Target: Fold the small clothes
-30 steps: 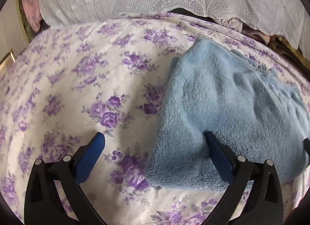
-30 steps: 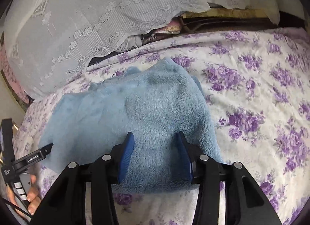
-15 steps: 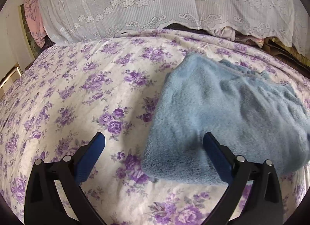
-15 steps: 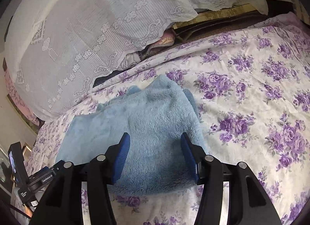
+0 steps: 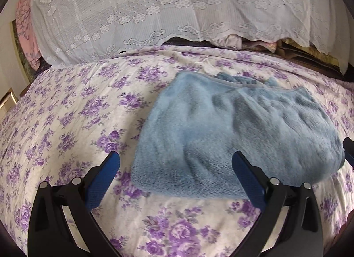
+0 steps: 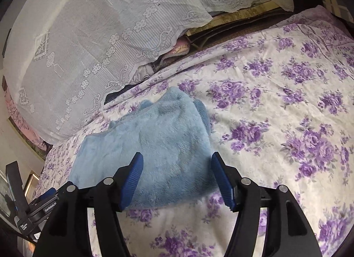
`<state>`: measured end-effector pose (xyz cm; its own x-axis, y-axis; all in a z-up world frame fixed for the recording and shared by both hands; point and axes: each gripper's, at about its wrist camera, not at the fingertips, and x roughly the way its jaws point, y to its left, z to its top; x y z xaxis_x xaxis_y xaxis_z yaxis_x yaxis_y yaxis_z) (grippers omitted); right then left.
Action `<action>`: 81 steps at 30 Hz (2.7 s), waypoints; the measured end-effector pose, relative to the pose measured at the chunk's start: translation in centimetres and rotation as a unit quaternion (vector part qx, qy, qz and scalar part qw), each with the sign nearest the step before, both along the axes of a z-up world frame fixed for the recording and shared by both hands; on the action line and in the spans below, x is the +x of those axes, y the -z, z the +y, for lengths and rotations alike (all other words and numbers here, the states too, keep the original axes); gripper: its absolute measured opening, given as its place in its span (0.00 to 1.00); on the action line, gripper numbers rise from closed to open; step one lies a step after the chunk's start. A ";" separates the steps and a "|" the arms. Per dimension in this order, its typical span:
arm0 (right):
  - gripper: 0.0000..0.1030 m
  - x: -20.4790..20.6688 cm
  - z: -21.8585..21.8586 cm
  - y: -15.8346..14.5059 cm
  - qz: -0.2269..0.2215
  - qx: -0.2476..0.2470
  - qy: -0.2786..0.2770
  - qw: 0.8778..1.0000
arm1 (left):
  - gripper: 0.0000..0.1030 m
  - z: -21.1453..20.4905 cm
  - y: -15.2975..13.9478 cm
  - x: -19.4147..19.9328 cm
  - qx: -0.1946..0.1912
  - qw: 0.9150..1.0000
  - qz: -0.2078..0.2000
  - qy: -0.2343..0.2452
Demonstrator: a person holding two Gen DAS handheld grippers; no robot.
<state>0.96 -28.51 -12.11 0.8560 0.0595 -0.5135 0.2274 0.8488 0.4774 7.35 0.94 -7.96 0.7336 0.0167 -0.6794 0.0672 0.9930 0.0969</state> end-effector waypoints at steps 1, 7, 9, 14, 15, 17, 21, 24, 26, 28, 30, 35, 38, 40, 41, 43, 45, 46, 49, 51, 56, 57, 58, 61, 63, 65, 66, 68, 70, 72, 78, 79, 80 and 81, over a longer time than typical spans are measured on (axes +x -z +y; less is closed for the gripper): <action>0.63 -0.1 -0.2 0.2 0.003 0.006 0.001 1.000 | 0.96 -0.3 0.0 -0.1 0.002 1.000 0.000 0.004; 0.63 0.2 -0.9 1.1 0.015 0.025 0.006 1.000 | 0.96 -1.7 0.4 -0.5 0.016 1.000 -0.001 0.018; 0.63 0.3 -0.9 1.2 0.017 0.025 0.006 1.000 | 0.96 -2.3 0.7 -0.5 0.024 0.999 -0.001 0.023; 0.63 0.7 -1.1 1.9 0.031 0.034 0.003 0.999 | 0.96 -3.3 2.3 0.0 0.055 0.998 0.012 0.028; 0.63 0.8 -1.2 2.1 0.033 0.038 0.003 0.999 | 0.96 -3.5 2.7 0.2 0.061 0.998 0.016 0.028; 0.63 0.8 -1.4 2.3 0.036 0.044 0.002 0.998 | 0.96 -3.7 3.0 0.3 0.067 0.997 0.020 0.029; 0.63 1.0 -1.2 2.5 0.041 0.044 -0.002 0.998 | 0.96 -3.9 3.2 0.0 0.078 0.996 0.013 0.029; 0.64 1.3 -1.0 2.7 0.046 0.045 -0.008 0.998 | 0.96 -4.0 3.2 0.0 0.082 0.996 0.011 0.030; 0.64 1.6 -1.0 2.8 0.049 0.044 -0.010 0.998 | 0.96 -4.0 3.2 0.0 0.081 0.996 0.012 0.030; 0.64 1.7 -0.9 2.9 0.050 0.044 -0.012 0.998 | 0.96 -3.8 3.0 0.1 0.075 0.997 0.012 0.030; 0.64 1.9 -0.9 3.0 0.050 0.047 -0.014 0.998 | 0.96 -3.5 2.7 0.1 0.062 0.998 0.010 0.030; 0.64 2.8 -1.4 3.1 0.048 0.064 -0.016 0.997 | 0.96 -3.7 2.3 -0.2 0.054 0.998 0.004 0.036; 0.64 3.7 -1.8 3.1 0.047 0.073 -0.020 0.996 | 0.96 -4.4 2.5 -0.4 0.069 0.997 -0.002 0.040; 0.64 4.5 -2.5 3.2 0.046 0.089 -0.023 0.995 | 0.96 -4.8 2.8 -0.2 0.079 0.996 0.003 0.040; 0.64 4.9 -2.8 3.3 0.045 0.099 -0.025 0.994 | 0.96 -4.8 3.0 -0.1 0.081 0.996 0.005 0.039; 0.64 5.7 -3.6 3.6 0.046 0.121 -0.033 0.991 | 0.96 -4.9 3.1 0.2 0.082 0.996 0.009 0.039; 0.64 6.6 -4.2 3.7 0.045 0.136 -0.040 0.989 | 0.96 -4.9 3.1 0.3 0.082 0.996 0.011 0.038; 0.63 6.8 -4.3 3.7 0.044 0.137 -0.042 0.989 | 0.96 -4.9 3.0 0.3 0.080 0.996 0.010 0.036; 0.47 7.2 -4.2 3.8 0.043 0.138 -0.054 0.988 | 0.96 -5.2 2.6 0.6 0.074 0.997 0.006 0.036; 0.41 7.1 -3.9 3.7 0.040 0.140 -0.060 0.988 | 0.96 -5.6 3.0 0.9 0.085 0.996 0.009 0.034; 0.33 6.4 -2.9 2.6 0.025 0.104 -0.054 0.993 | 0.96 -6.2 3.5 0.8 0.106 0.994 0.006 0.035; 0.32 6.3 -2.5 2.2 0.023 0.090 -0.052 0.994 | 0.95 -6.1 3.5 0.8 0.105 0.994 0.007 0.035; 0.31 6.1 -2.3 2.0 0.021 0.080 -0.050 0.995 | 0.95 -6.0 3.4 0.8 0.103 0.994 0.007 0.037; 0.29 5.7 -1.6 0.8 0.009 0.063 -0.046 0.997 | 0.95 -5.4 2.9 0.9 0.087 0.995 0.012 0.041; 0.28 5.5 -1.2 -0.2 0.000 0.054 -0.046 0.998 | 0.95 -5.0 2.7 1.1 0.075 0.996 0.017 0.043; 0.27 5.6 -0.4 -1.4 -0.006 0.040 -0.048 0.998 | 0.95 -4.7 2.4 1.3 0.067 0.996 0.021 0.046; 0.27 5.7 -0.1 -1.8 -0.007 0.033 -0.050 0.998 | 0.95 -4.5 2.3 1.4 0.066 0.997 0.021 0.046; 0.25 6.1 1.0 -3.1 -0.005 0.010 -0.054 0.998 | 0.95 -4.3 1.9 1.6 0.067 0.996 0.018 0.047; 0.24 6.6 2.0 -4.0 -0.002 -0.004 -0.059 0.998 | 0.95 -3.9 1.3 1.8 0.066 0.997 0.013 0.045; 0.22 7.1 3.3 -5.2 -0.002 -0.021 -0.061 0.998 | 0.95 -3.1 0.7 2.5 0.057 0.997 0.016 0.040; 0.21 7.5 8.0 -7.5 -0.005 -0.077 -0.072 0.994 | 0.95 -1.5 -0.2 6.8 0.002 0.997 0.063 0.040; 0.21 7.5 8.9 -7.7 -0.005 -0.087 -0.076 0.993 | 0.95 -1.7 -0.1 7.9 -0.004 0.996 0.075 0.042; 0.20 7.4 9.7 -8.0 -0.006 -0.096 -0.081 0.992 | 0.95 -2.0 -0.1 8.5 -0.005 0.996 0.081 0.046; 0.20 7.2 10.4 -8.2 -0.008 -0.102 -0.085 0.991 | 0.95 -2.4 -0.1 9.1 -0.005 0.995 0.084 0.049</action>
<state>8.13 -18.12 -3.90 0.8506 0.1004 -0.5162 0.0661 0.9534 0.2943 16.44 -1.48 -7.90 0.6078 -0.0566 -0.7921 0.1788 0.9816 0.0671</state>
